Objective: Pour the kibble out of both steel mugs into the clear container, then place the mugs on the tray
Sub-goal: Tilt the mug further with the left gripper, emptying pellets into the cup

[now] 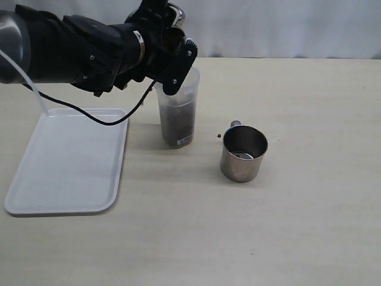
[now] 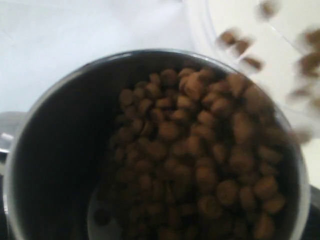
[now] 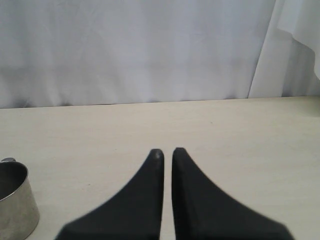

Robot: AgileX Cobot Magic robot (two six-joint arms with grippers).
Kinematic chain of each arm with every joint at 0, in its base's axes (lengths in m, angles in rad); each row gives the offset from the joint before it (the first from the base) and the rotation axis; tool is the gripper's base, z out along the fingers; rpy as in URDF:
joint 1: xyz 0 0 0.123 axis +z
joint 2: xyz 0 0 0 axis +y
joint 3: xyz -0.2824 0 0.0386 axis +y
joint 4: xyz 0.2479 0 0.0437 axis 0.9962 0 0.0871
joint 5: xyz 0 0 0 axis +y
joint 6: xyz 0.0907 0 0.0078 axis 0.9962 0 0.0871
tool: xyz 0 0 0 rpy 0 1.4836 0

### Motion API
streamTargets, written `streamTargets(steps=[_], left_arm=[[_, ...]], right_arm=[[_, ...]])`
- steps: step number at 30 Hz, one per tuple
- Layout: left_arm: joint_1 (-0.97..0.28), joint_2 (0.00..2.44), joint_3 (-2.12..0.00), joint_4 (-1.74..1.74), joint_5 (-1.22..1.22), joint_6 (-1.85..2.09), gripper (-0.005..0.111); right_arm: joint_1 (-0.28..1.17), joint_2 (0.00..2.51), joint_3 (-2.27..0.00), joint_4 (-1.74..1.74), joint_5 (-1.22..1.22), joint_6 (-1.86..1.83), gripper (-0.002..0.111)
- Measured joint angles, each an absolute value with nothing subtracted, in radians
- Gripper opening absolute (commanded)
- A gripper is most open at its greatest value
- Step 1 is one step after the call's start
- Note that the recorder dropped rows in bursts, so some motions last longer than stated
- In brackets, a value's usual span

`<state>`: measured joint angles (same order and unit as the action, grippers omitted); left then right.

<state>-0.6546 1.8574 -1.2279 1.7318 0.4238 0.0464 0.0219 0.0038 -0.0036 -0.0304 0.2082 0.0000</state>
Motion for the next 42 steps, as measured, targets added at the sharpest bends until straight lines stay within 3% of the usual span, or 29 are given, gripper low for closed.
streamTargets(steps=[42], left_arm=[[-0.655,1.857,-1.251,1.738,0.372,0.061,0.000]], right_arm=[[0.022,0.004,-0.004,-0.030,0.208,0.000,0.005]])
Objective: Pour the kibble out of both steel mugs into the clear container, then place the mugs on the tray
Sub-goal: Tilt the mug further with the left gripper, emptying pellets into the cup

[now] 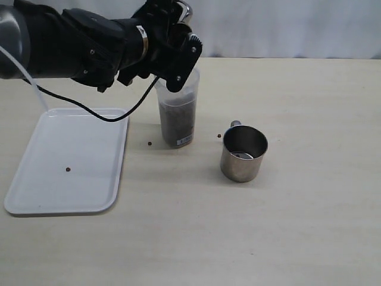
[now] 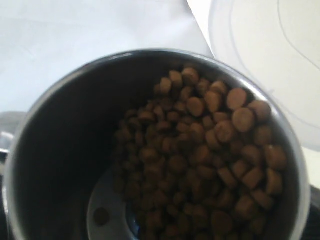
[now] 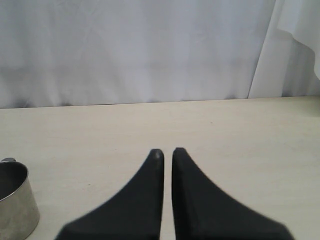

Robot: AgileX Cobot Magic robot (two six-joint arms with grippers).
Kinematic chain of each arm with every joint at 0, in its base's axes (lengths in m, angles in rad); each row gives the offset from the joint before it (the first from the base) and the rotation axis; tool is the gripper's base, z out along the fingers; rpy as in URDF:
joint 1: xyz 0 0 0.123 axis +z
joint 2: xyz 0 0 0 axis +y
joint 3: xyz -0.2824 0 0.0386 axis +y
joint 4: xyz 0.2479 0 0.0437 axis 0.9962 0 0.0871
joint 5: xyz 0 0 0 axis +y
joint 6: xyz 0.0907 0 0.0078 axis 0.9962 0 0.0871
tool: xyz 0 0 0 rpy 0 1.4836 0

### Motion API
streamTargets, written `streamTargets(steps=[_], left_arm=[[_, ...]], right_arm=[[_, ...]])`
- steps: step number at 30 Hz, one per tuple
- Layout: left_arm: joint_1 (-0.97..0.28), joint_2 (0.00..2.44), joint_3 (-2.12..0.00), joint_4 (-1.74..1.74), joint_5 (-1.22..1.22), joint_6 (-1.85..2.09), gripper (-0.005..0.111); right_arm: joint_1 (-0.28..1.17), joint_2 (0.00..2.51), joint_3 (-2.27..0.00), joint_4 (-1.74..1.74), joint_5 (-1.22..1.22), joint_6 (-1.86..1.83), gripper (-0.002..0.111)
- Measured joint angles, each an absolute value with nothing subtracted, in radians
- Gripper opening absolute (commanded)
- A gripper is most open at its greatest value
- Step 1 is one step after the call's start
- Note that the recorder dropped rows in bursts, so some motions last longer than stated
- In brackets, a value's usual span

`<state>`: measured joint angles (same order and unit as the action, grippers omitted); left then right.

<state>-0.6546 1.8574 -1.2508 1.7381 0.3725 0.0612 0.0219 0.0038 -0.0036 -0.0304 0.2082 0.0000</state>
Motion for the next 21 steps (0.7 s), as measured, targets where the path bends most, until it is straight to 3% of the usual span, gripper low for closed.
streamTargets(steps=[21], left_arm=[[-0.679,1.857,-1.251,1.740,0.411,0.097,0.000]], right_arm=[[0.022,0.004,-0.004,-0.030,0.208,0.000,0.005]])
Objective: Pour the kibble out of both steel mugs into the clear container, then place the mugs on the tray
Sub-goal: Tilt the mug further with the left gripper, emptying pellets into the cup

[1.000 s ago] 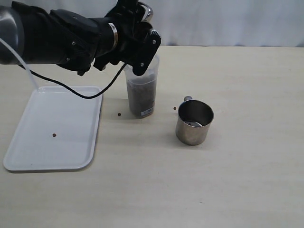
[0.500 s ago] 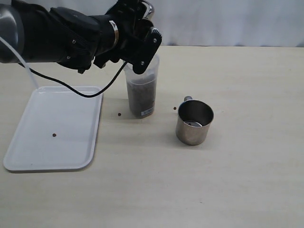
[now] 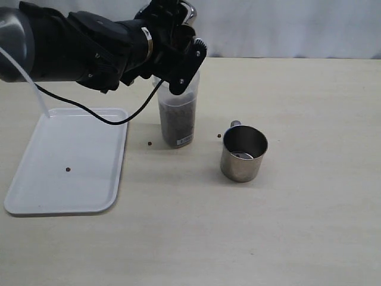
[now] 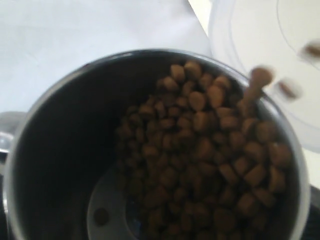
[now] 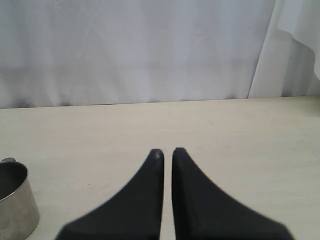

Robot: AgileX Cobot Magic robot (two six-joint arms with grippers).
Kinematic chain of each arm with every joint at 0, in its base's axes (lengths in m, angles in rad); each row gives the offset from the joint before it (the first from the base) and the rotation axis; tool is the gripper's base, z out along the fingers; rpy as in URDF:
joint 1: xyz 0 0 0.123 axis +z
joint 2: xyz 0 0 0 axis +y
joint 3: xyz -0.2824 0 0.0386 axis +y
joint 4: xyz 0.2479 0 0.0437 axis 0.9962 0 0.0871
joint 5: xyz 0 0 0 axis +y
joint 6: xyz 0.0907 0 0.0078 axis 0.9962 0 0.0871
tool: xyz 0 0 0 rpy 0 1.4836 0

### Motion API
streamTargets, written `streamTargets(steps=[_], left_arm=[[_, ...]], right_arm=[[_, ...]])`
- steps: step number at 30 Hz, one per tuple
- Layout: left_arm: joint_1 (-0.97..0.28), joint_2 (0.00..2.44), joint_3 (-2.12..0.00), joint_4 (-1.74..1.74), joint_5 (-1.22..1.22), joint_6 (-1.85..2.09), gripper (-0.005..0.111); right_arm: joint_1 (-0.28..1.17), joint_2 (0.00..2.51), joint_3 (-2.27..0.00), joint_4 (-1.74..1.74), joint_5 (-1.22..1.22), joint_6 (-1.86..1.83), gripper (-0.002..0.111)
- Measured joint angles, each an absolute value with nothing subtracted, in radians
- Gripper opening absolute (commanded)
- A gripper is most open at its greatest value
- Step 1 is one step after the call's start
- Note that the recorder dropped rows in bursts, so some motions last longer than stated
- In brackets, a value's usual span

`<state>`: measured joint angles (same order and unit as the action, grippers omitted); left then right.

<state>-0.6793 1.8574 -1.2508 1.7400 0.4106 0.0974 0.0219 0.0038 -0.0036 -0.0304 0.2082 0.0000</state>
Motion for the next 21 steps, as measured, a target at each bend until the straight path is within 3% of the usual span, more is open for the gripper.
streamTargets(steps=[21], left_arm=[[-0.701,1.857,-1.251,1.740,0.435,0.236,0.000]], right_arm=[[0.022,0.004,-0.004,-0.030,0.208,0.000,0.005]])
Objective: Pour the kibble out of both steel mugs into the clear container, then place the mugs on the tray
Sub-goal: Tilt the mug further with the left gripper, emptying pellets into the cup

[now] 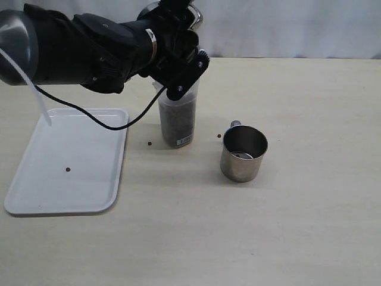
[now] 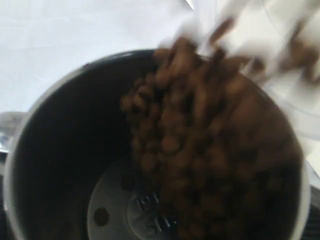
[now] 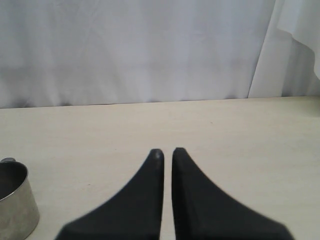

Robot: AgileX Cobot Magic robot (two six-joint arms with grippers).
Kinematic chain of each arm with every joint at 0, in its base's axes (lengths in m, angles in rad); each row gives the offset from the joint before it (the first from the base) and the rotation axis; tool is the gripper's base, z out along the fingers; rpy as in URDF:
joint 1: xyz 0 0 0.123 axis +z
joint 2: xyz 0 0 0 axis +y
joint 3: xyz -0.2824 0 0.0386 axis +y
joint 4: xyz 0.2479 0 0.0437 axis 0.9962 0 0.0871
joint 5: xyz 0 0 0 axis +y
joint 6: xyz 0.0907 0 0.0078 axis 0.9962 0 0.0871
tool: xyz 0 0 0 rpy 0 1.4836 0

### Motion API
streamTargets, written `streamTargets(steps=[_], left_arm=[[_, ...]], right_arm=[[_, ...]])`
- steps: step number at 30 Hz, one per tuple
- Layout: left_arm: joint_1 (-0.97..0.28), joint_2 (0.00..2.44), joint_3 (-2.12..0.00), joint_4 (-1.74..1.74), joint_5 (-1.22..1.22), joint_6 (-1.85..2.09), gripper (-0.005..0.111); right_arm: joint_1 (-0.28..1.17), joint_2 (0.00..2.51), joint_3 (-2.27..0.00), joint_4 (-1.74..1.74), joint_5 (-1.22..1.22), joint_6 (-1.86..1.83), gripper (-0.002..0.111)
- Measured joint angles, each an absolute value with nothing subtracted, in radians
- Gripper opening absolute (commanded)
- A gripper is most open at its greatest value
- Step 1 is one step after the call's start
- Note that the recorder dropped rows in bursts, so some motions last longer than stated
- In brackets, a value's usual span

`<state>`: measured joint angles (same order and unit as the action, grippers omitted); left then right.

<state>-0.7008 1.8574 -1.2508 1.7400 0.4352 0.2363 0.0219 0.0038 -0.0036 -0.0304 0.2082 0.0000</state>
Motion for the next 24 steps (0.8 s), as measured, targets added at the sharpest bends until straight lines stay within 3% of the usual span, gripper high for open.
streamTargets(steps=[24], left_arm=[[-0.705,1.857,-1.283,1.740,0.448,0.469,0.000]], right_arm=[[0.022,0.004,-0.004,-0.030,0.208,0.000,0.005]])
